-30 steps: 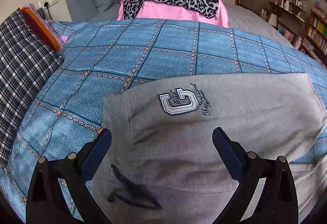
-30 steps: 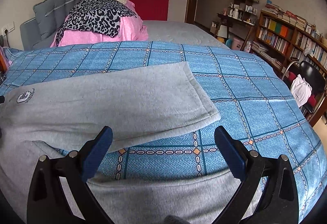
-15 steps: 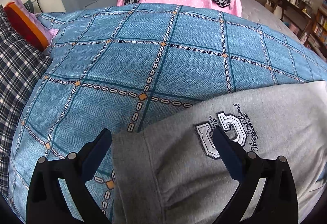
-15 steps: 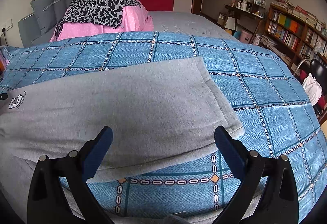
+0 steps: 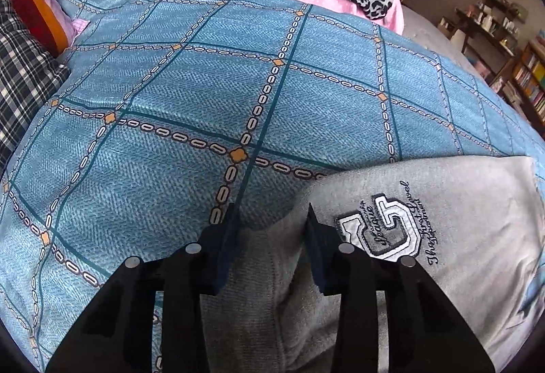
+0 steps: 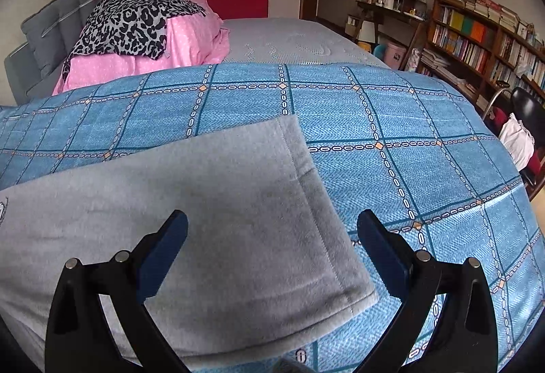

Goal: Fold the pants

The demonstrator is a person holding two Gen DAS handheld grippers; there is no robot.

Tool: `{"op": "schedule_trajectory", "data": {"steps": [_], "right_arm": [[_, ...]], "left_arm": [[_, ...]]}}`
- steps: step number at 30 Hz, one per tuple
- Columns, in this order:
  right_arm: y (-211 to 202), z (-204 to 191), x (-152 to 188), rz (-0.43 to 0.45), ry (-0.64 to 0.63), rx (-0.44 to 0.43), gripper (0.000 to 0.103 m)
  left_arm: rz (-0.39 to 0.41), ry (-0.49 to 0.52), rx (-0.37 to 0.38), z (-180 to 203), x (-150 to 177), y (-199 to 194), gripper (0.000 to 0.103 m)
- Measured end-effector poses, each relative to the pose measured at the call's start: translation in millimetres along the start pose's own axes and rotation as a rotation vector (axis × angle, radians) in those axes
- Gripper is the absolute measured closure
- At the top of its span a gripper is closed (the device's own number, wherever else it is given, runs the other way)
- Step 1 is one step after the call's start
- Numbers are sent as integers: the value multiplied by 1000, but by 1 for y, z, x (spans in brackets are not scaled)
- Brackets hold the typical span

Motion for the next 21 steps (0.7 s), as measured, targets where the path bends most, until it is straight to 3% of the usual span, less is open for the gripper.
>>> {"op": "schedule_trajectory", "data": {"steps": [8, 16, 18, 19, 21], "right_arm": [[61, 39, -40, -60, 72, -40, 2], [114, 39, -68, -101, 79, -73, 3], [127, 38, -73, -116, 71, -82, 8], [133, 39, -73, -127, 67, -77, 19], [146, 41, -72, -162, 83, -86, 26]], "left_arm": [[42, 50, -26, 9, 3, -2, 73], [40, 53, -30, 10, 1, 4, 74], [38, 53, -30, 9, 1, 5, 73], [37, 53, -30, 9, 1, 6, 73], [33, 54, -31, 9, 1, 7, 73]]}}
Point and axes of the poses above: each gripper's, at about its wrist camera, not at the fingertips, and y roughly the way its jaws point, z to its right, x to its underside, the point moved 8 cm from there along y, roughly the way its jaws point, and after that the axes turned 11 degrees about -y, right-handed, at the moved point
